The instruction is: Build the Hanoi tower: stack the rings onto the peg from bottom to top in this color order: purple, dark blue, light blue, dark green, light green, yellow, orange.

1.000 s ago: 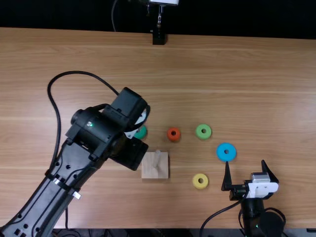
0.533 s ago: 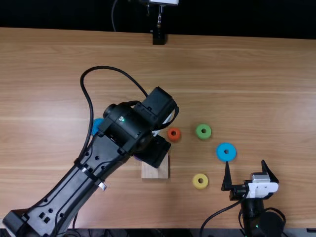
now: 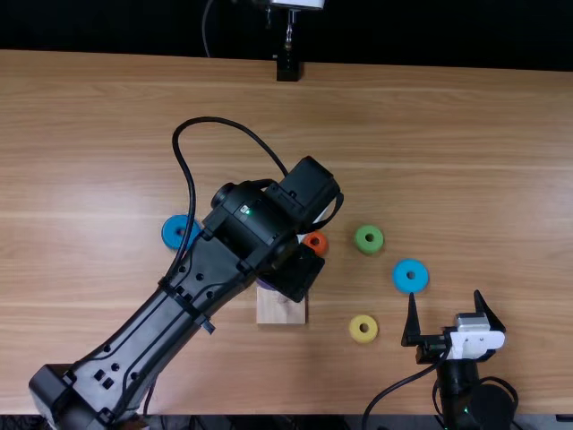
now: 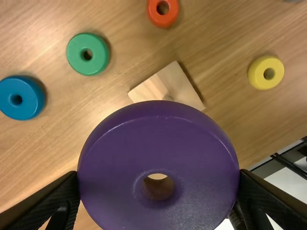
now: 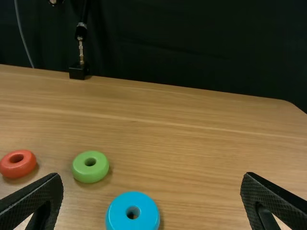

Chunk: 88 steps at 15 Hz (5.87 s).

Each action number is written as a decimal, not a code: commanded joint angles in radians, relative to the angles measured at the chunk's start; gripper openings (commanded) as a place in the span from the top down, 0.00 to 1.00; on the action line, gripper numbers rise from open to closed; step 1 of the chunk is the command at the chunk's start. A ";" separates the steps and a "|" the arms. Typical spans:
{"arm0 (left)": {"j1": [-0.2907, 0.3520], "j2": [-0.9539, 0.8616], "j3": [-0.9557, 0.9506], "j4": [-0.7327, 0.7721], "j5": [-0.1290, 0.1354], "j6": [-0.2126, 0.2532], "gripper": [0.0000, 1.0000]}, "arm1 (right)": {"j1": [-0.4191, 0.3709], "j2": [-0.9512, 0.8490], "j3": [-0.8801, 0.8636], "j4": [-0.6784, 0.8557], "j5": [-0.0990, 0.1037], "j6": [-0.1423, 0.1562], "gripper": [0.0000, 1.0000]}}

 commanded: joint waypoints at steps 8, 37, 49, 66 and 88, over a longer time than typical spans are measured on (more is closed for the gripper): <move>-0.034 0.030 0.033 0.000 0.003 -0.034 1.00 | -0.012 -0.019 -0.013 -0.012 0.011 0.006 0.00; -0.048 0.064 0.019 0.002 0.020 -0.034 0.22 | -0.012 -0.019 -0.013 -0.012 0.009 0.006 0.00; 0.084 -0.012 -0.046 0.142 0.012 -0.030 0.00 | -0.012 -0.019 -0.013 -0.012 0.009 0.006 0.00; 0.556 -0.002 -0.598 0.757 0.020 0.225 0.00 | -0.012 -0.019 -0.013 -0.012 0.009 0.006 0.00; 0.519 0.148 -0.659 0.760 0.021 0.297 0.00 | -0.012 -0.019 -0.012 -0.012 0.011 0.006 0.00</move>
